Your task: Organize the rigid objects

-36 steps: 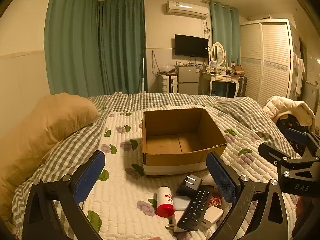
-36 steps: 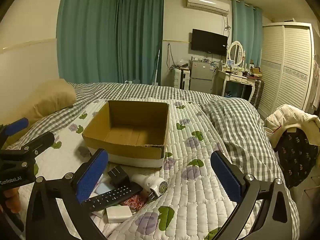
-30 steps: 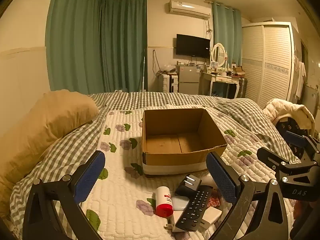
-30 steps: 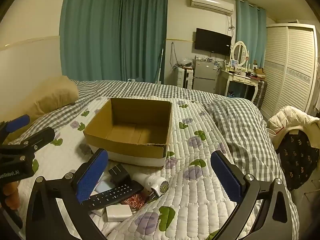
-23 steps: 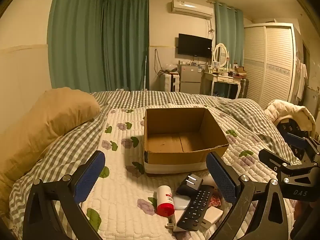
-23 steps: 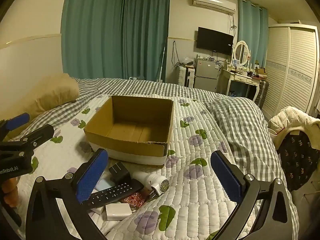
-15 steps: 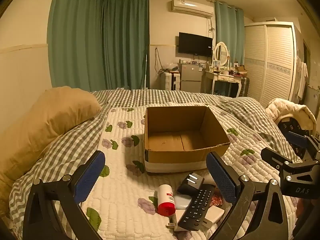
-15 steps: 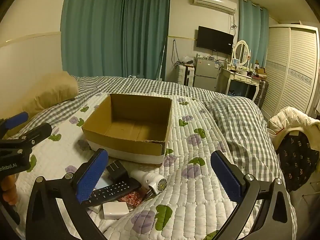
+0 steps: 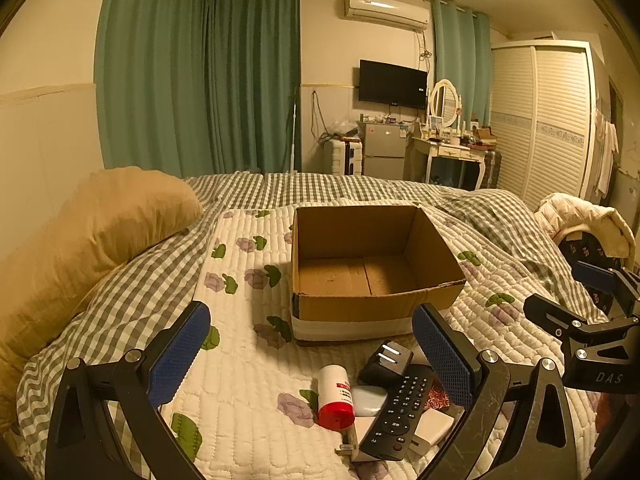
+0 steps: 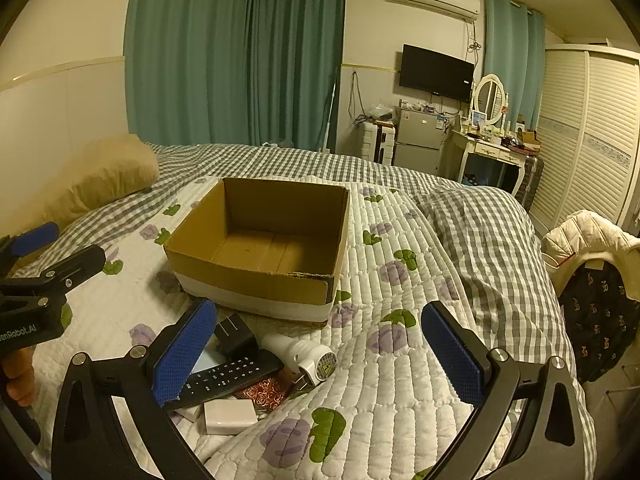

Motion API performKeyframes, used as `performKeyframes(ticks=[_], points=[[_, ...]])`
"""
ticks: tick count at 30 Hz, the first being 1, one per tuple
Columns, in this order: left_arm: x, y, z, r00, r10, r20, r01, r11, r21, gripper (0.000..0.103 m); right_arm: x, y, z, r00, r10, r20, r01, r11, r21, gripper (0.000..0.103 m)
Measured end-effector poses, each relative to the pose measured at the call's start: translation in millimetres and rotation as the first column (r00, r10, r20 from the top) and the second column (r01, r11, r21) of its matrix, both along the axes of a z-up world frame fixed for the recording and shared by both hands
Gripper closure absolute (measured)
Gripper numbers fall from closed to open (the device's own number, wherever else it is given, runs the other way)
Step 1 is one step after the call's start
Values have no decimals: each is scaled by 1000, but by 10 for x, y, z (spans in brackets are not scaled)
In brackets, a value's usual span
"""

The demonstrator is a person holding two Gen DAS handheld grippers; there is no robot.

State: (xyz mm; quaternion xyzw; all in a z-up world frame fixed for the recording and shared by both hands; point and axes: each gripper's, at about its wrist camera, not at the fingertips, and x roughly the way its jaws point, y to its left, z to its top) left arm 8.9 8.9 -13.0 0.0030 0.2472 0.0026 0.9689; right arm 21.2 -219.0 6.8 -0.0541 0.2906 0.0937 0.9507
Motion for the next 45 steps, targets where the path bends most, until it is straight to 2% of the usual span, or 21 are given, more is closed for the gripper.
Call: performKeyframes(ticks=[45], points=[[53,56,-30,1000,6,-19,-6,1000,-9,0,47,114,-5,999,50,-12,-50,999,-11,0]])
